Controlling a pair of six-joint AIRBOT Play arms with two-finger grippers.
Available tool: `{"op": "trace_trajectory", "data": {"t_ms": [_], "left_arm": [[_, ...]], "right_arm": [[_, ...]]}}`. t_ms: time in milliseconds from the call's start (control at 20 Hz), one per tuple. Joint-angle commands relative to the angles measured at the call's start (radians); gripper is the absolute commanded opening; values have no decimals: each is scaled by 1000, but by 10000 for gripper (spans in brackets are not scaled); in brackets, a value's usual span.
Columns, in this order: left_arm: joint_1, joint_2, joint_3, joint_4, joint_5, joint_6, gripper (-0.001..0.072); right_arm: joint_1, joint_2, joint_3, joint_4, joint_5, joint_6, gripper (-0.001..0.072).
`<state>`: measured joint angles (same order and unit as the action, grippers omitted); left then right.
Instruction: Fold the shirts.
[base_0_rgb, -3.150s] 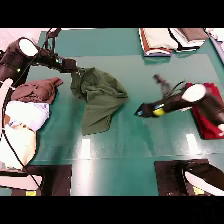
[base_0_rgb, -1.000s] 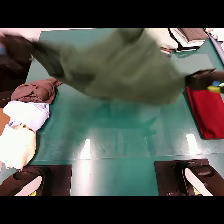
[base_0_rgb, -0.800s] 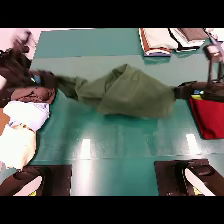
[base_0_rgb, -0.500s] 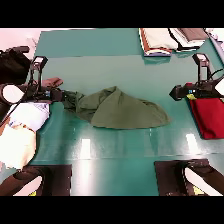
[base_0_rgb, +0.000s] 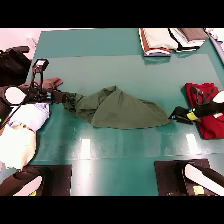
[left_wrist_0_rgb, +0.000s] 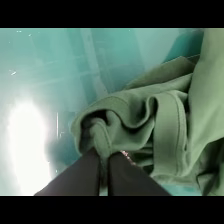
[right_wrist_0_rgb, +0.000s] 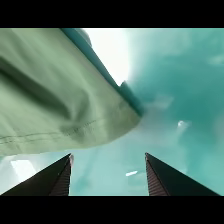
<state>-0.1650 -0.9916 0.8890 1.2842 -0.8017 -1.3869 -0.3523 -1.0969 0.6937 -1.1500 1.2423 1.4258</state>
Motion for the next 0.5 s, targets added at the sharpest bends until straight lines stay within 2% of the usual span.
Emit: {"op": "trace_trajectory", "data": {"t_ms": [0, 250, 400, 450], "left_arm": [[-1, 0, -1, -6, 2, 0, 31], [0, 0, -1, -13, 3, 0, 31], [-1, 0, -1, -13, 2, 0, 31], [0, 0, -1, -13, 2, -1, 31]], "right_arm": [[-75, -14, -91, 139, -39, -17, 528], [60, -15, -116, 190, -235, 3, 498], [159, -15, -116, 189, -375, 32, 360], [186, -14, -112, 189, -408, 32, 130]]}}
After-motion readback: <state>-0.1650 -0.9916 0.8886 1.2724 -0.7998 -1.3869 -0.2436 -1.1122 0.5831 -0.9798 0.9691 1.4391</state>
